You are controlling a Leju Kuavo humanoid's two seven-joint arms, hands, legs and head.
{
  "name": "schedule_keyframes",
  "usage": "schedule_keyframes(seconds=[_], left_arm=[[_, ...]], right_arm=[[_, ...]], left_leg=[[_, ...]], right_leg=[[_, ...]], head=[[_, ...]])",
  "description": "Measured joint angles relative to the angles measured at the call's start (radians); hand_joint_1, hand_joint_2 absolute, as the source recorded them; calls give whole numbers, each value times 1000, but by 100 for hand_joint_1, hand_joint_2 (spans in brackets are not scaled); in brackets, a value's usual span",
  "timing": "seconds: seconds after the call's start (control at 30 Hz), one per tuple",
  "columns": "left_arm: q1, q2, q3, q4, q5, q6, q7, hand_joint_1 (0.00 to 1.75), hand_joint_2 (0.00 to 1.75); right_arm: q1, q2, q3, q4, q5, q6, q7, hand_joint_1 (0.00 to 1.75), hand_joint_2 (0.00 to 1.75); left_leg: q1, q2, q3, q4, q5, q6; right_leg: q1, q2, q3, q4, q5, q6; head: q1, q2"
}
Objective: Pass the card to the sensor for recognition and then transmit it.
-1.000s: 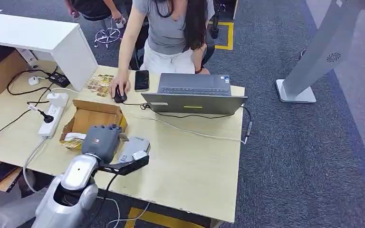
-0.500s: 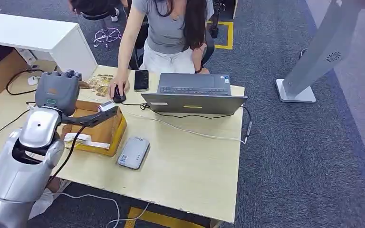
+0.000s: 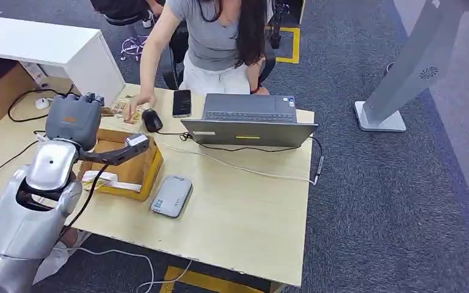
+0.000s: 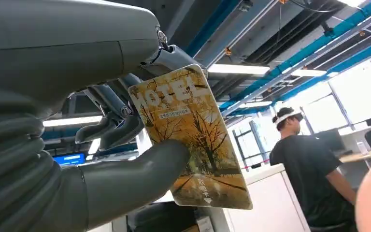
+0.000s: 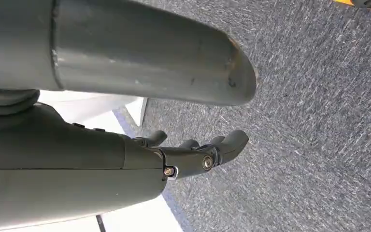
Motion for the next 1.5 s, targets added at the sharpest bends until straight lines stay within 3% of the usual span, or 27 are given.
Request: schedule_keyframes(seconds=[0.73, 0.77, 1.1, 1.33, 1.5], left_arm=[[7, 10, -3, 12, 0, 2, 10, 175, 175], [8, 10, -2, 14, 0, 3, 8, 0, 175], [25, 0, 15, 16, 0, 28, -6, 0, 175], [50, -32, 45, 13, 0, 73, -83, 0, 175], [130, -101, 96, -56, 15, 122, -169, 0, 175]], right_arm=[[0, -8, 21, 10, 0, -5, -12, 0, 0], [0, -8, 22, 10, 0, -5, -12, 0, 0], [0, -8, 24, 10, 0, -3, -6, 0, 0], [1, -8, 24, 10, 0, -1, -15, 0, 0], [5, -7, 24, 8, 0, -1, -15, 0, 0]], left_leg=[[0, 0, -1, 0, 0, 0], [0, 0, -1, 0, 0, 0], [0, 0, -1, 0, 0, 0], [0, 0, -1, 0, 0, 0], [0, 0, -1, 0, -1, 0]], right_leg=[[0, 0, 0, 0, 0, 0], [0, 0, 0, 0, 0, 0], [0, 0, 0, 0, 0, 0], [0, 0, 0, 0, 0, 0], [0, 0, 0, 0, 0, 0]], head=[[0, 0], [0, 0], [0, 0], [0, 0], [0, 0]])
